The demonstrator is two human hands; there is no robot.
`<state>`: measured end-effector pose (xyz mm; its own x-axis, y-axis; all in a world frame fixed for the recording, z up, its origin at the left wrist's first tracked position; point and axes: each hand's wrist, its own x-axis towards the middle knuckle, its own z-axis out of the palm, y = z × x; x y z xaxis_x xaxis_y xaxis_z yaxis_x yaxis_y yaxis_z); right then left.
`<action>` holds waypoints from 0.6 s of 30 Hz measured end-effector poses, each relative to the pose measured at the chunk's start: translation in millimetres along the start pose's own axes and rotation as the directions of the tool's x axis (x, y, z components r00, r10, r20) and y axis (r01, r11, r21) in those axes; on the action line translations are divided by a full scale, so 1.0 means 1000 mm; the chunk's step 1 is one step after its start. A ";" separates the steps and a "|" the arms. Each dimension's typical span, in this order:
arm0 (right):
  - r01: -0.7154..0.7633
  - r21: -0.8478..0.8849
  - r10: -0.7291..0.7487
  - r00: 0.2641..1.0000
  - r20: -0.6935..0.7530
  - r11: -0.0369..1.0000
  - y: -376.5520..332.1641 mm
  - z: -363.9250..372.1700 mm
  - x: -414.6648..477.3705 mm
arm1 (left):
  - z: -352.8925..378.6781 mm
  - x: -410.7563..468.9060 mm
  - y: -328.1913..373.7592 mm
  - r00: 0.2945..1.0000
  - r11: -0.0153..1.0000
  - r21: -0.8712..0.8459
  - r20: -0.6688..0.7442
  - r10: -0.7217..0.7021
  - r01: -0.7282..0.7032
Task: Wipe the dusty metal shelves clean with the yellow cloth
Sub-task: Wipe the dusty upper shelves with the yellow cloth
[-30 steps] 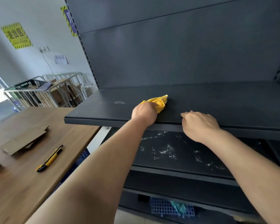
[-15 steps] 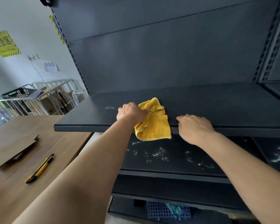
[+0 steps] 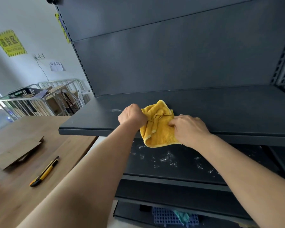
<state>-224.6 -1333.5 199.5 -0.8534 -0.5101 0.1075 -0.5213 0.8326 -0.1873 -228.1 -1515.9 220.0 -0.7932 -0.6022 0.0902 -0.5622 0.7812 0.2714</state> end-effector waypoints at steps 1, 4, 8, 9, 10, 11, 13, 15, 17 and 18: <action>0.004 -0.006 -0.004 1.000 -0.016 1.000 -0.001 -0.001 0.002 | -0.006 0.003 -0.001 0.999 1.000 0.007 -0.046 0.001 0.000; 0.007 -0.005 -0.007 0.999 -0.054 1.000 -0.002 -0.004 0.009 | -0.032 0.024 -0.005 0.972 1.000 -0.011 -0.234 0.012 -0.015; -0.013 0.003 0.014 0.996 -0.083 1.000 -0.002 -0.010 0.014 | -0.067 0.045 -0.001 0.895 0.990 -0.037 -0.433 0.110 -0.140; -0.019 0.002 0.019 0.996 -0.086 1.000 -0.002 -0.011 0.014 | -0.067 0.042 0.004 0.913 0.984 -0.066 -0.388 0.126 -0.163; -0.025 0.001 0.025 0.996 -0.085 1.000 -0.001 -0.012 0.014 | -0.063 0.038 0.009 0.940 0.977 -0.110 -0.310 0.142 -0.183; -0.031 -0.001 0.031 0.996 -0.080 1.000 -0.001 -0.013 0.013 | -0.054 0.035 0.012 0.965 0.964 -0.174 -0.206 0.163 -0.200; -0.043 -0.007 0.043 0.997 -0.062 0.999 0.002 -0.015 0.011 | -0.029 0.029 0.012 0.977 0.922 -0.330 -0.013 0.212 -0.205; -0.059 -0.009 0.059 0.997 -0.042 0.998 0.006 -0.015 0.008 | -0.010 0.023 0.006 0.963 0.898 -0.356 -0.030 0.267 -0.260; -0.077 -0.016 0.077 0.997 -0.026 0.997 0.012 -0.013 0.004 | 0.001 0.020 -0.001 0.933 0.909 -0.210 -0.098 0.347 -0.360; -0.085 -0.021 0.085 0.996 -0.022 0.996 0.014 -0.012 0.002 | 0.005 0.017 -0.003 0.921 0.912 -0.134 -0.016 0.389 -0.388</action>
<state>-233.8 -1320.4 208.7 -0.8944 -0.4328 0.1130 -0.4467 0.8773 -0.1755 -241.0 -1528.0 215.4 -0.9456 -0.2534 0.2039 -0.1739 0.9237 0.3413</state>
